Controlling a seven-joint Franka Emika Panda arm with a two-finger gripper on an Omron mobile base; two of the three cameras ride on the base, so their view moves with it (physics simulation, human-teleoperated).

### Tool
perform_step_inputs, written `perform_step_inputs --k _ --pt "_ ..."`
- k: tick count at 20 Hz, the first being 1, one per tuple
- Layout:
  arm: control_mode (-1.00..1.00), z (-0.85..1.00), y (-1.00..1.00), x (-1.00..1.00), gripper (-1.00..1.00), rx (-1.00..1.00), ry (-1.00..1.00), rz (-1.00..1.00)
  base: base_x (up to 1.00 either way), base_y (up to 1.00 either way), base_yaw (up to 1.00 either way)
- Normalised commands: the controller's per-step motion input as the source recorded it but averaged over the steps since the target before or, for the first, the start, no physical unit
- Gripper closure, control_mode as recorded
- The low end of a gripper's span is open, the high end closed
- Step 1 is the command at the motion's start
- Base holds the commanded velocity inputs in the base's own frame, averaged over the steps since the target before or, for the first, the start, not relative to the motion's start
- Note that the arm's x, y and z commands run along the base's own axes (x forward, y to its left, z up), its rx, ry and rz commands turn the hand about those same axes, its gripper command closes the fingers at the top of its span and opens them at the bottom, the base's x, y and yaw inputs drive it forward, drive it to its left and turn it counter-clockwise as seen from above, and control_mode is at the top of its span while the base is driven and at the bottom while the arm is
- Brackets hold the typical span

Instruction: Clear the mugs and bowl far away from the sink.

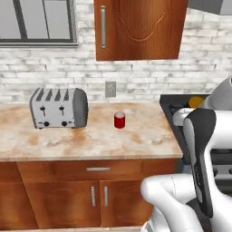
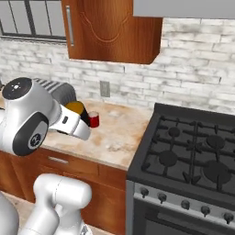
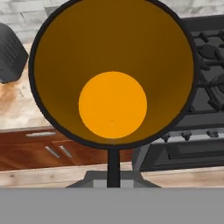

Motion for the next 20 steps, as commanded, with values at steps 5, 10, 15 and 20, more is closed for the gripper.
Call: perform_step_inputs --k 5,10,15,20 --pt "1.00 0.00 0.00 0.00 1.00 0.00 0.00 0.00 0.37 0.05 -0.02" --pt "1.00 0.00 0.00 0.00 1.00 0.00 0.00 0.00 0.67 0.29 -0.12" --pt "1.00 0.00 0.00 0.00 1.00 0.00 0.00 0.00 0.55 0.28 -0.17" --pt "1.00 0.00 0.00 0.00 1.00 0.00 0.00 0.00 0.34 0.32 -0.12"
